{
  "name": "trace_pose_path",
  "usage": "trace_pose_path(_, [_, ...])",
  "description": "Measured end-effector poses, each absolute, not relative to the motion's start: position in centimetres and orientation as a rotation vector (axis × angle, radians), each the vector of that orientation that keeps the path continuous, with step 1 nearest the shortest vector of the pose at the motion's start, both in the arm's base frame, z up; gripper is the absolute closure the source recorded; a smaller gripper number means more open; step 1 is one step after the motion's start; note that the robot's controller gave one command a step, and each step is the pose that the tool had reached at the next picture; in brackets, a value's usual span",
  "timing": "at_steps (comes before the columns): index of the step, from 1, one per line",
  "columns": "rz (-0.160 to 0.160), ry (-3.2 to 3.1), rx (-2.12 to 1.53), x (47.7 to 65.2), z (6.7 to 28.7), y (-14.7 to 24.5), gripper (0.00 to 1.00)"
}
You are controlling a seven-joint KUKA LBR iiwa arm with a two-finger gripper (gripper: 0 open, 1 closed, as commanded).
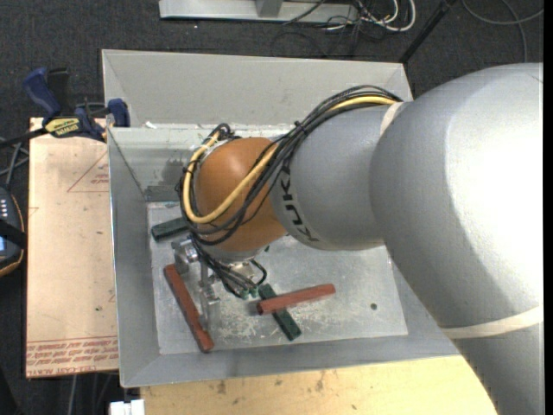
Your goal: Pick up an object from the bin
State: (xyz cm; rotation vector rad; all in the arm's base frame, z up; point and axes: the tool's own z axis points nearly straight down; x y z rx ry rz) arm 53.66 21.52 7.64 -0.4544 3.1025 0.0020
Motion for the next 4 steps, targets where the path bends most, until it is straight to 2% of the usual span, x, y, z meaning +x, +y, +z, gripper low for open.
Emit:
trace_pose_path(1, [0.002,3.038,-0.788,54.7,8.3,23.0,0.00])
trace_pose_path(2, [0.004,3.083,-0.597,55.5,9.5,23.9,0.00])
trace_pose_path(3, [0.002,3.005,-0.909,52.6,8.8,22.4,0.00])
trace_pose_path(4, [0.004,3.016,-0.882,51.4,8.9,18.6,0.00])
